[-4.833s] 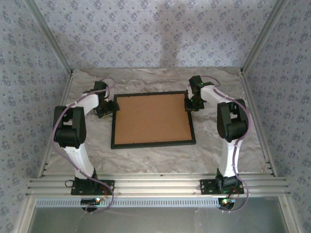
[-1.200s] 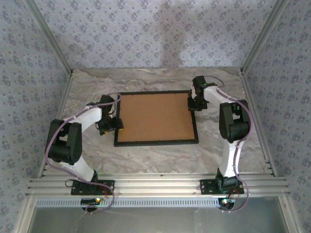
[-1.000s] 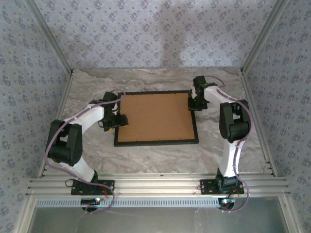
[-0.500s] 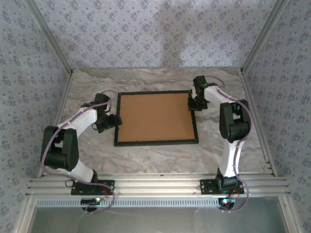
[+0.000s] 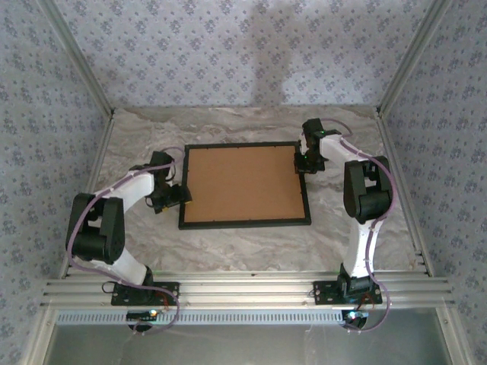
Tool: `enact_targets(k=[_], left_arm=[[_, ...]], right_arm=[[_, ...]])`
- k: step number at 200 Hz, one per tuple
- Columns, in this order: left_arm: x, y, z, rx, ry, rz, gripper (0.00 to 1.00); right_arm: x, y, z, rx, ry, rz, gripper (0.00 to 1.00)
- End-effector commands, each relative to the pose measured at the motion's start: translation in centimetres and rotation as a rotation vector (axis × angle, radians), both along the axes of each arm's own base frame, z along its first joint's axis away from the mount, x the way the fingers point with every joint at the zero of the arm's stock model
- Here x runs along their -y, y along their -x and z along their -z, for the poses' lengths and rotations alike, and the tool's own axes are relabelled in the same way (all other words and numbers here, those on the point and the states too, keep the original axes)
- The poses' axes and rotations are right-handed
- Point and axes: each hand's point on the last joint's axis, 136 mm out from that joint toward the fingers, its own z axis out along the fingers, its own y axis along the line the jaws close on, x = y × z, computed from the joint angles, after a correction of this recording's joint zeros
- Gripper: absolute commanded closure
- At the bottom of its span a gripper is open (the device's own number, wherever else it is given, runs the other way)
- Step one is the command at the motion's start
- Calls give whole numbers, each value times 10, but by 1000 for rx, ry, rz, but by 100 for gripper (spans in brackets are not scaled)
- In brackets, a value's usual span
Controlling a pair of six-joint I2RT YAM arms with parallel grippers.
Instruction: Put the photo into the frame
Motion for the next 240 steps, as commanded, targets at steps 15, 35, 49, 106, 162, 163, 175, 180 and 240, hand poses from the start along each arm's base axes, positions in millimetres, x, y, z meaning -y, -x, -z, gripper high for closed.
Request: enact_targets(k=[15, 35, 49, 106, 162, 163, 175, 180, 240], left_arm=[[-7, 10, 20, -51, -27, -13, 22], [-6, 15, 28, -70, -21, -18, 22], [-6, 17, 32, -78, -17, -23, 23], [1, -1, 8, -17, 18, -19, 23], [0, -24, -42, 97, -1, 3, 21], [0, -24, -42, 98, -2, 5, 21], [-3, -22, -41, 96, -13, 8, 21], [-4, -20, -40, 92, -17, 8, 21], [-10, -2, -9, 26, -45, -7, 21]], right_arm=[[-9, 18, 2, -70, -25, -24, 82], [-9, 19, 2, -70, -24, -24, 82], [-7, 19, 2, -71, -22, -21, 82], [-6, 18, 2, -71, -27, -16, 82], [-3, 12, -4, -62, -23, -15, 82], [-3, 12, -4, -62, -23, -15, 82], [-3, 12, -4, -63, -21, -15, 82], [-3, 12, -3, -62, -21, -14, 82], [-5, 12, 2, -69, -15, -13, 81]])
